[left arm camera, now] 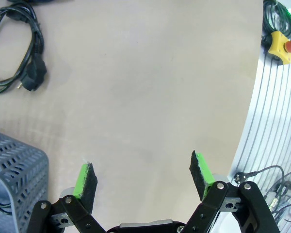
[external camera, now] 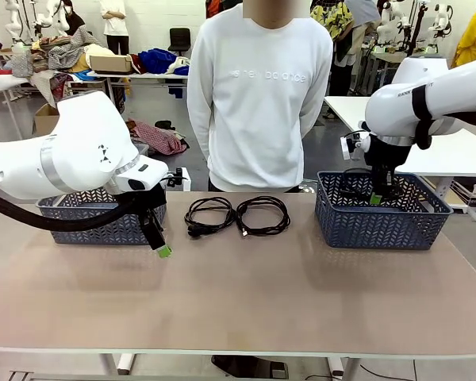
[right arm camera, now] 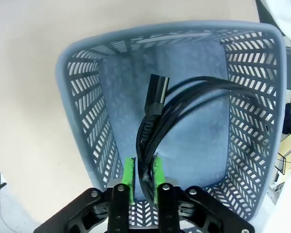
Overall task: Organize the cables according to human instructions.
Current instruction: Pick up a bundle of cables and place it in the basket indicated by the human.
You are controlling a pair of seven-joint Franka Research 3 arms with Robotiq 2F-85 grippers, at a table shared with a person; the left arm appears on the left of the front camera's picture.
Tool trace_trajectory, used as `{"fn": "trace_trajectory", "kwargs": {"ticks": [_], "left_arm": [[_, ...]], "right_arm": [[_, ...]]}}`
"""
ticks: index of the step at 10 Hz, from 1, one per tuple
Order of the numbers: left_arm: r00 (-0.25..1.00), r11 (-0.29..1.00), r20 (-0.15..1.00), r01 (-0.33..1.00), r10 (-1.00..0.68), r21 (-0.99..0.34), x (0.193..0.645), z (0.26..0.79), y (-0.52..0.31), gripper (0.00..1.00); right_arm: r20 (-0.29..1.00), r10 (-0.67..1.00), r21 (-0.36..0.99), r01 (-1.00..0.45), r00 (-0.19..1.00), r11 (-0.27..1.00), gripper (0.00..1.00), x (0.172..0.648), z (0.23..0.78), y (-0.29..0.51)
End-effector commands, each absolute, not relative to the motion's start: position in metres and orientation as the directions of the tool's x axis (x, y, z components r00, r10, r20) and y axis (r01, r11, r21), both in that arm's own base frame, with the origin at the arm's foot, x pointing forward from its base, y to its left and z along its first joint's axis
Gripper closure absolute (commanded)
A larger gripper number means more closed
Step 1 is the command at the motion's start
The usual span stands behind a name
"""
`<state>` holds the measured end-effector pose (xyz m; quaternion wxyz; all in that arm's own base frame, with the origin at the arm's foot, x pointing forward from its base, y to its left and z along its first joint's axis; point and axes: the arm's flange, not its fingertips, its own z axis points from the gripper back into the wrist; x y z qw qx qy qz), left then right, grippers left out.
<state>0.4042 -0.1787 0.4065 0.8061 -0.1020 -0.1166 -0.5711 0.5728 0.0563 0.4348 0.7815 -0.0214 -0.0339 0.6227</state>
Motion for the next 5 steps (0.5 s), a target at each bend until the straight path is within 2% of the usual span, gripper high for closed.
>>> {"fn": "trace_trajectory", "kwargs": {"ticks": [1,4,5], "left_arm": [[0.327,0.333,0.306,0.942,-0.894,-0.034,0.4037,0.4070,-0.1773,0.00],[0.327,0.333,0.306,0.942,-0.894,-0.034,0.4037,0.4070,-0.1773,0.00],[0.327,0.333,0.306,0.942,-0.894,-0.034,0.4037,0.4070,-0.1773,0.00]], "right_arm": [[0.055,0.965,-0.086,-0.962,0.255,0.259,0.56,0.5817,0.4396,0.0550],[0.073,0.957,-0.077,-0.956,0.279,0.285,0.28,0.5827,0.4446,0.0545],[0.072,0.957,-0.071,-0.956,0.280,0.285,0.16,0.5824,0.4445,0.0545]]}}
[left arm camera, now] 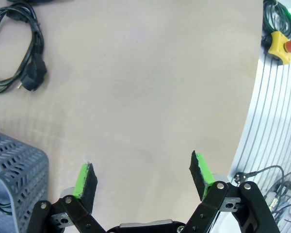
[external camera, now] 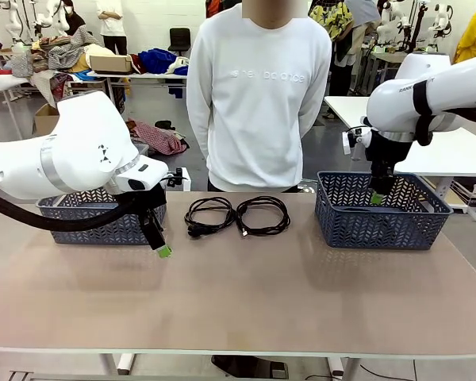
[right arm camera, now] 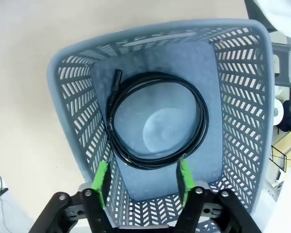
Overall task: Organize the cables according to human instructions.
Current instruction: Pick up a bundle of cables and place it in the basket indicated by the human.
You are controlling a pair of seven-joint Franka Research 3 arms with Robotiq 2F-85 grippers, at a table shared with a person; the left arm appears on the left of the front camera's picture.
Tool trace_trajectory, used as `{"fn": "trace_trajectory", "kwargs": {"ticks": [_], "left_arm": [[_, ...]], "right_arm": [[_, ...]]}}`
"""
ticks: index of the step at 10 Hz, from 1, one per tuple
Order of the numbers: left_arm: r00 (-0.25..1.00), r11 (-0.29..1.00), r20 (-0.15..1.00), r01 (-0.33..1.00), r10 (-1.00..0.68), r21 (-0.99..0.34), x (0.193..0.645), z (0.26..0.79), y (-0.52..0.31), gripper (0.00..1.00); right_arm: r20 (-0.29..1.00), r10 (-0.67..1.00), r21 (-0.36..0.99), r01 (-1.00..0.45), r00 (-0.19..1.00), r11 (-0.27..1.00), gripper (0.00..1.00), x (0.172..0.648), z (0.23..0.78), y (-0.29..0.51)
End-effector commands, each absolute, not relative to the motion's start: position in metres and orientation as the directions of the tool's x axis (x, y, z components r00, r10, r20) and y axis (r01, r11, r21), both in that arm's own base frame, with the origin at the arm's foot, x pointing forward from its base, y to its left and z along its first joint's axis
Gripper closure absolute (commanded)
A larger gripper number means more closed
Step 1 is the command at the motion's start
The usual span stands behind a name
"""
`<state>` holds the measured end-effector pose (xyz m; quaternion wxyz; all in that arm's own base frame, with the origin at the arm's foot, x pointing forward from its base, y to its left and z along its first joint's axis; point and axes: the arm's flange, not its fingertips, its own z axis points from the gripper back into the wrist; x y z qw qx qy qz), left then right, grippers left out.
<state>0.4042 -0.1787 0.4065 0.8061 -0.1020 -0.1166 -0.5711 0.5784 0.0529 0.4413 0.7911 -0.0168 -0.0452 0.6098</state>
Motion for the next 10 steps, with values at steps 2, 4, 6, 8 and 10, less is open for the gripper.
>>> {"fn": "trace_trajectory", "kwargs": {"ticks": [2,4,6,8,10], "left_arm": [[0.327,0.333,0.306,0.942,-0.894,-0.034,0.4037,0.4070,-0.1773,0.00],[0.327,0.333,0.306,0.942,-0.894,-0.034,0.4037,0.4070,-0.1773,0.00],[0.327,0.333,0.306,0.942,-0.894,-0.034,0.4037,0.4070,-0.1773,0.00],[0.327,0.333,0.306,0.942,-0.894,-0.034,0.4037,0.4070,-0.1773,0.00],[0.327,0.333,0.306,0.942,-0.894,-0.034,0.4037,0.4070,-0.1773,0.00]], "right_arm": [[0.062,0.957,-0.066,-0.955,0.284,0.288,0.00,0.5823,0.4452,0.0539],[0.054,0.956,-0.062,-0.954,0.289,0.292,0.00,0.5823,0.4462,0.0527],[0.051,0.946,-0.075,-0.943,0.321,0.325,0.00,0.5818,0.4468,0.0538],[0.052,0.963,-0.069,-0.961,0.265,0.268,0.00,0.5777,0.4413,0.0520],[0.052,0.963,-0.069,-0.961,0.265,0.268,0.00,0.5777,0.4413,0.0520]]}}
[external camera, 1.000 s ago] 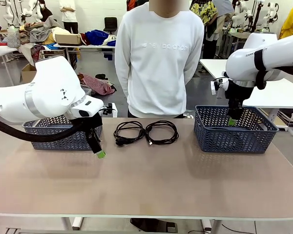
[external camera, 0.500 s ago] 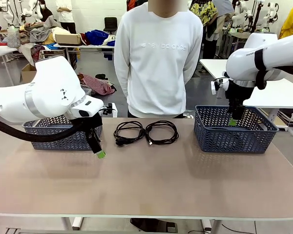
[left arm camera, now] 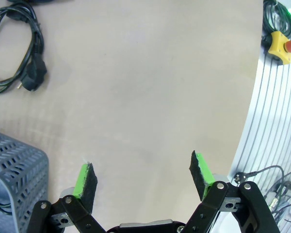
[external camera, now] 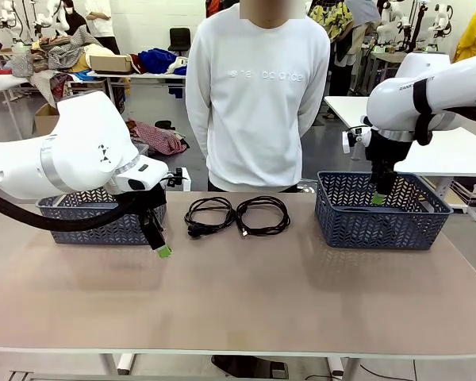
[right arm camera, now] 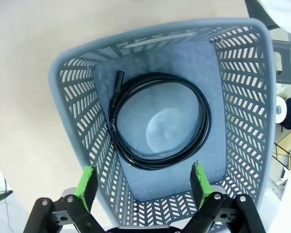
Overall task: Organize the cables according to human instructions.
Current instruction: Pick up a bundle of cables and place it in the basket indicated by the human.
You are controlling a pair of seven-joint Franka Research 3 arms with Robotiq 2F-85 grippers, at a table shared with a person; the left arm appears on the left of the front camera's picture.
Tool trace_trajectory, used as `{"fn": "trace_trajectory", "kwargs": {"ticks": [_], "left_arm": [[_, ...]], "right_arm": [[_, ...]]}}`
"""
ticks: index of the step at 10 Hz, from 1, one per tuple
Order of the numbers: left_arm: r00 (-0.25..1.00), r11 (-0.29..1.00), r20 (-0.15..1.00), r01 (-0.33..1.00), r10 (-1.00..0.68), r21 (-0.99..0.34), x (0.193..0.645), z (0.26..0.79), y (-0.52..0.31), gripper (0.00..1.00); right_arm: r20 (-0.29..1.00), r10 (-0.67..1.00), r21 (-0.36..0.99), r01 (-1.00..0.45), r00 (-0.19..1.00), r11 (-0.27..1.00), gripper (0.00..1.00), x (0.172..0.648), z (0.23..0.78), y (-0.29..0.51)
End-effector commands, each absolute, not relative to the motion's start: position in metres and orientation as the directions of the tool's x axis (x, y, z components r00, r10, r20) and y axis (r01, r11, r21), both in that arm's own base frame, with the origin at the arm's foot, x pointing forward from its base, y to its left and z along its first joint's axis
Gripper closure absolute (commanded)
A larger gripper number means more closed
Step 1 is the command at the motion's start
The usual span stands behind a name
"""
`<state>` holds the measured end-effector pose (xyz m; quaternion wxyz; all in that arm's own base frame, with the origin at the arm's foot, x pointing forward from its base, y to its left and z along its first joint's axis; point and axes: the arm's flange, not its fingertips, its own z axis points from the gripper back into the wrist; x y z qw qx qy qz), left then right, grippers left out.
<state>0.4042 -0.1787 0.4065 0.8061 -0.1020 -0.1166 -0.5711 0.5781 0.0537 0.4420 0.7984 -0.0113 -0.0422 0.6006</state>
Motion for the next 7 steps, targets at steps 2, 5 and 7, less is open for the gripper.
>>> {"fn": "trace_trajectory", "kwargs": {"ticks": [2,5,7], "left_arm": [[0.327,0.333,0.306,0.942,-0.894,-0.034,0.404,0.407,-0.177,0.00],[0.327,0.333,0.306,0.942,-0.894,-0.034,0.404,0.407,-0.177,0.00],[0.327,0.333,0.306,0.942,-0.894,-0.034,0.404,0.407,-0.177,0.00]], "right_arm": [[0.096,0.945,-0.078,-0.944,0.312,0.319,0.00,0.579,0.451,0.059],[0.190,0.889,-0.073,-0.897,0.417,0.437,0.00,0.548,0.481,0.079],[0.219,0.857,-0.036,-0.874,0.467,0.485,0.00,0.527,0.481,0.096]]}}
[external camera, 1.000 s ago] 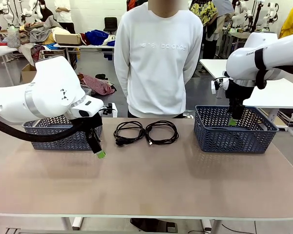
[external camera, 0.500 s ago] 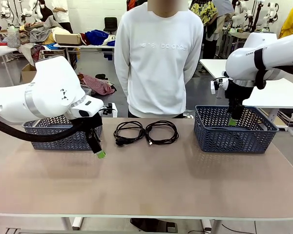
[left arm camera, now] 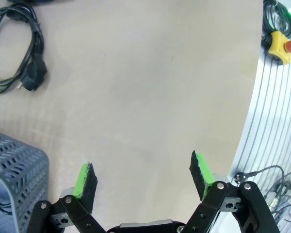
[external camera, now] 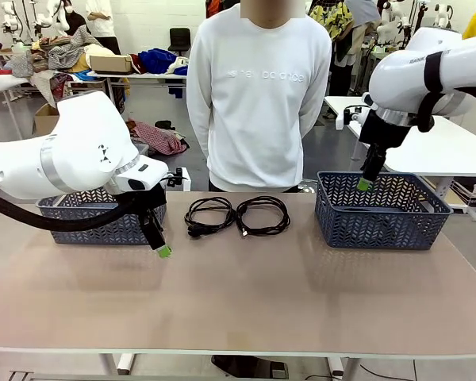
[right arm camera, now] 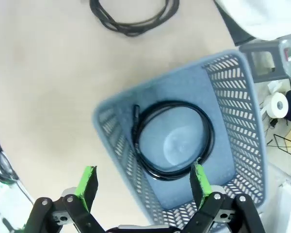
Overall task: Organize the cables according to human instructions.
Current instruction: Pick up a bundle of cables and place it in the basket indicated by the human.
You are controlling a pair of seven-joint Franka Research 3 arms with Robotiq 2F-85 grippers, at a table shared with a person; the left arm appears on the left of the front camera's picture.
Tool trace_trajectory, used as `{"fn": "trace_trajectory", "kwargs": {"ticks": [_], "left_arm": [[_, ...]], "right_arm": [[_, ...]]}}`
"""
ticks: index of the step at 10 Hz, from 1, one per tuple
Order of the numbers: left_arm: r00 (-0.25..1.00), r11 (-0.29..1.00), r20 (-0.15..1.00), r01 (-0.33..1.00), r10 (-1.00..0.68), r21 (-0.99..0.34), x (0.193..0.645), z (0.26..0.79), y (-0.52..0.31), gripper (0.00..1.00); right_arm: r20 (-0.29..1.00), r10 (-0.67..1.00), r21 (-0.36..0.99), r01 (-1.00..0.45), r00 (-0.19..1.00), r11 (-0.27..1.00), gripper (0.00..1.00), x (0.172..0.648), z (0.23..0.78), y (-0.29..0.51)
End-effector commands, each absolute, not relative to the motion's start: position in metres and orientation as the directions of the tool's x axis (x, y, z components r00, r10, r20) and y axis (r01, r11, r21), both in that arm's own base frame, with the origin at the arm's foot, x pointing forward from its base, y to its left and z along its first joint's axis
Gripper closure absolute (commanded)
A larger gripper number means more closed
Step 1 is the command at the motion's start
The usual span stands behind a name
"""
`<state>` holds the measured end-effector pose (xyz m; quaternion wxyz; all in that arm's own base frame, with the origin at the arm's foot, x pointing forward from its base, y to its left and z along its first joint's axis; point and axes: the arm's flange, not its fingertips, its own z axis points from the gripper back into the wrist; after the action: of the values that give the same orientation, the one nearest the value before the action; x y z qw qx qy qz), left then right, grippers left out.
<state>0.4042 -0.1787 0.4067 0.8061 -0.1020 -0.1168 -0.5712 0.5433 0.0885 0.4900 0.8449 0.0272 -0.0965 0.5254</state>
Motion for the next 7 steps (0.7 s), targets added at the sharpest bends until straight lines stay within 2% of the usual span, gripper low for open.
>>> {"fn": "trace_trajectory", "kwargs": {"ticks": [1,3,7], "left_arm": [[0.327,0.333,0.306,0.942,-0.894,-0.034,0.404,0.407,-0.177,0.00],[0.327,0.333,0.306,0.942,-0.894,-0.034,0.404,0.407,-0.177,0.00],[0.327,0.333,0.306,0.942,-0.894,-0.034,0.404,0.407,-0.177,0.00]], "right_arm": [[0.265,0.836,-0.044,-0.860,0.481,0.508,0.00,0.514,0.479,0.107],[0.320,0.805,-0.043,-0.841,0.500,0.539,0.00,0.492,0.473,0.124],[0.392,0.800,-0.022,-0.864,0.455,0.502,0.00,0.444,0.452,0.153]]}}
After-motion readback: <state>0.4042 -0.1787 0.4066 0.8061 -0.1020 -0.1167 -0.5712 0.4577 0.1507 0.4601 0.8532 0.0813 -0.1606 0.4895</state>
